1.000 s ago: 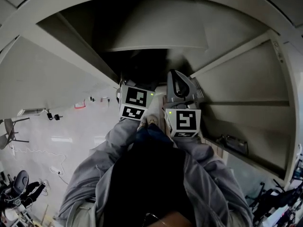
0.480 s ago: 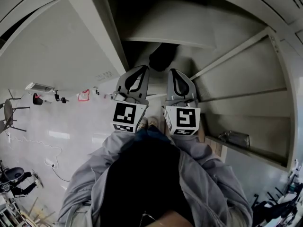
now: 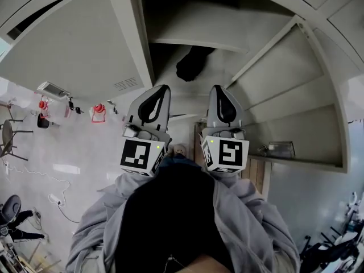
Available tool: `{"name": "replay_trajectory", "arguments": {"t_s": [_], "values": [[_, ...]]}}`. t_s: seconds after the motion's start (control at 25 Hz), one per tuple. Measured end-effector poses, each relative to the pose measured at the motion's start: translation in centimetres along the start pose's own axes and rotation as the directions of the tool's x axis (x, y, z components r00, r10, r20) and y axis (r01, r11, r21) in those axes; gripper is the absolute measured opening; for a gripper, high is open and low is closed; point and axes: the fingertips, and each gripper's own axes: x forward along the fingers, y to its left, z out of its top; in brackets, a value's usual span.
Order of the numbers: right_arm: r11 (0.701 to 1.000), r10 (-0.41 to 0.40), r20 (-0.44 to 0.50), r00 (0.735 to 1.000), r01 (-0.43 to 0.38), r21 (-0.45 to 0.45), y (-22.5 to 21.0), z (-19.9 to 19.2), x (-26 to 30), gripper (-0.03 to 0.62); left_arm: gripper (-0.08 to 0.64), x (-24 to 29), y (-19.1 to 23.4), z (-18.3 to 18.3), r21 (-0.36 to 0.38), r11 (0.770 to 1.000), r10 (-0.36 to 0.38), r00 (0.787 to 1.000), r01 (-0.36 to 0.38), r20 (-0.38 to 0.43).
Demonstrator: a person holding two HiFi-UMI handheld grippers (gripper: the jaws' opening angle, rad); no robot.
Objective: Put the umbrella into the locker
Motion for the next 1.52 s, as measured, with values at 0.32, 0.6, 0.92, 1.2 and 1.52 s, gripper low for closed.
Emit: {"name": "replay_trajectory", "arguments": {"t_s": [0.32, 0.6, 0.92, 1.2, 1.52], "values": [[1.0, 0.017, 0.018, 1.0, -0.017, -0.026, 0.6, 1.4, -2.8, 0.003, 0.006, -1.8, -0.8, -0.1, 0.035, 0.999, 0.036, 0.999, -0.036, -0.006], [1.0, 0.023, 0.004, 1.0, -0.022, -0.02, 1.3, 0.4, -3.5, 0.003, 0.006, -1.7, -1.4, -1.0, 0.062, 0.998, 0.014, 1.0, -0.014, 0.001], [0.999, 0.035, 0.007, 0.999, -0.035, -0.029, 1.6, 0.5, -3.1, 0.003, 0.006, -1.4, -1.7, -0.7, 0.074, 0.997, 0.0, 1.0, 0.0, -0.001], [0.998, 0.055, 0.004, 0.998, -0.055, -0.023, 1.9, 0.4, -2.7, 0.003, 0.006, -0.9, -2.1, -0.7, 0.074, 0.997, -0.02, 1.0, 0.02, -0.006], [0.997, 0.068, -0.011, 0.998, -0.068, -0.021, 1.4, -0.1, -1.8, 0.003, 0.006, 0.1, -2.0, -1.2, 0.057, 0.998, -0.032, 0.999, 0.032, -0.009]]}}
